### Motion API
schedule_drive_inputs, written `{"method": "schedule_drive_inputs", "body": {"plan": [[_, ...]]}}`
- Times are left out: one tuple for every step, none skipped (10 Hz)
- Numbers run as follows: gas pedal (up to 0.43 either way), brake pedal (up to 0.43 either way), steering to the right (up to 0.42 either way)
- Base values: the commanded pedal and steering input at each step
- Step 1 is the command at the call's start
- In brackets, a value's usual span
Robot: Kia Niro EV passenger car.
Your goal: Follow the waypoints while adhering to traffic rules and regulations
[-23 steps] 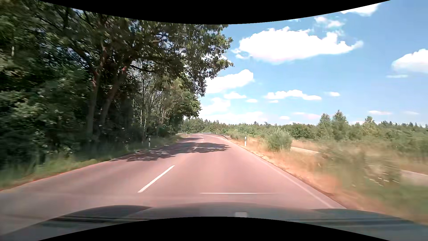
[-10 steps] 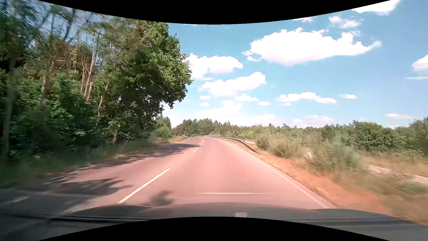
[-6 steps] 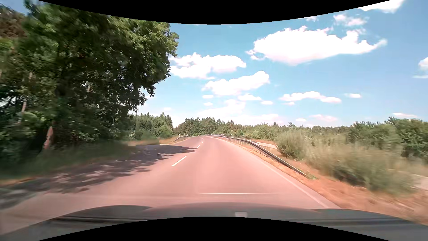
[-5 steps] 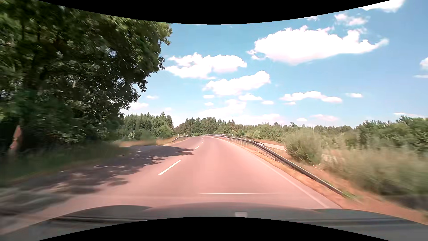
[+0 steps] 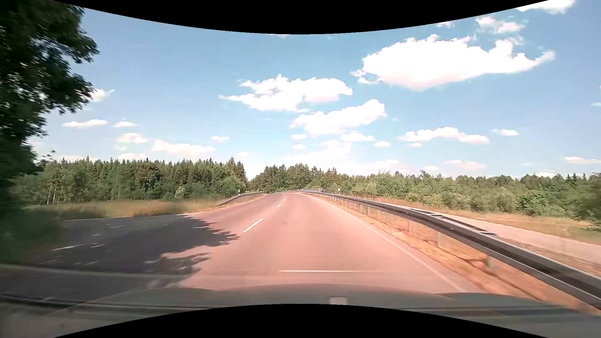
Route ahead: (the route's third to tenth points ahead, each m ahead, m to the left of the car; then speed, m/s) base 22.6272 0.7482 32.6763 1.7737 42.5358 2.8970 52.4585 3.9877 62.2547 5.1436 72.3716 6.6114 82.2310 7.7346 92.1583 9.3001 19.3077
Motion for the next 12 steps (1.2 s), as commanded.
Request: {"method": "schedule_drive_inputs", "body": {"plan": [[0.240, 0.000, -0.013], [0.240, 0.000, -0.013], [0.240, 0.000, -0.013], [0.240, 0.000, -0.013], [0.240, 0.000, -0.013], [0.240, 0.000, -0.013], [0.240, 0.000, -0.013], [0.240, 0.000, -0.013], [0.240, 0.000, -0.013], [0.240, 0.000, -0.013], [0.240, 0.000, -0.013], [0.240, 0.000, -0.013]]}}
